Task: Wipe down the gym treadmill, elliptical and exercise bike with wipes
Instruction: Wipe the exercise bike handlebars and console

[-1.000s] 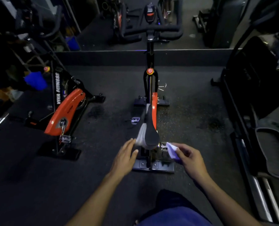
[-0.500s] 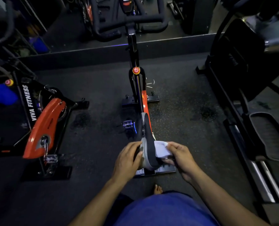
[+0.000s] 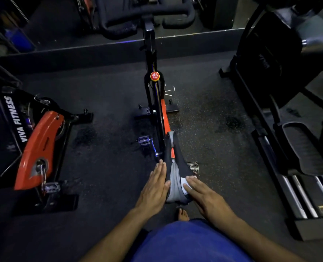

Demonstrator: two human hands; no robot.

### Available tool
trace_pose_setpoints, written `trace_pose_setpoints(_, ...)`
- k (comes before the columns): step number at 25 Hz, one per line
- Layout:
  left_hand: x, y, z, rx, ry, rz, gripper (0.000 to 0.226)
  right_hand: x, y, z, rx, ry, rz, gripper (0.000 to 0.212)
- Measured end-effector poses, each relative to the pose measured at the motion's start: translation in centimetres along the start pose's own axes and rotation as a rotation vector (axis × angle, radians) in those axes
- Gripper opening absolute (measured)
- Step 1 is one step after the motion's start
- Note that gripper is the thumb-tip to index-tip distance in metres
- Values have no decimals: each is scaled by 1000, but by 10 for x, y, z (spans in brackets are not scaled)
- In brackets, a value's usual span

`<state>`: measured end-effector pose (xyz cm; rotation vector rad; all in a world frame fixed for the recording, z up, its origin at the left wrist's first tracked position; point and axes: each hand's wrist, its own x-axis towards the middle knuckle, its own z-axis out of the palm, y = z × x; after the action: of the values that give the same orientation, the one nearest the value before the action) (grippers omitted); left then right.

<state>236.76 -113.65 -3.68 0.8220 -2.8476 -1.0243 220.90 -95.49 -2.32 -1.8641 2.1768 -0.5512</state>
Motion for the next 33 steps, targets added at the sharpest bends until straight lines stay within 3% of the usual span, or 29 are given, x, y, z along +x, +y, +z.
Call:
trace_pose_setpoints(5, 0, -1, 0, -3, 1, 7, 65, -4, -5, -3, -121, -103, 18, 62)
trace_pose_setpoints(9, -2, -1, 0, 14, -3, -3, 65, 44, -2, -1, 12, -131, 122, 80)
trace_pose_setpoints(13, -2, 2, -2, 31, -23, -19, 64, 117, 15, -3, 224, -119, 161, 78)
trace_pose_setpoints(20, -1, 2, -2, 17, -22, -16, 65, 168, 47, -25, 349, -192, 148, 74)
trace_pose_setpoints(27, -1, 1, -1, 15, -19, -18, 64, 78, 22, -13, 271, -158, 5, 79)
trace_pose_setpoints(33, -2, 2, -1, 1, -3, -24, 65, -11, 4, -16, 0, -260, -121, 80)
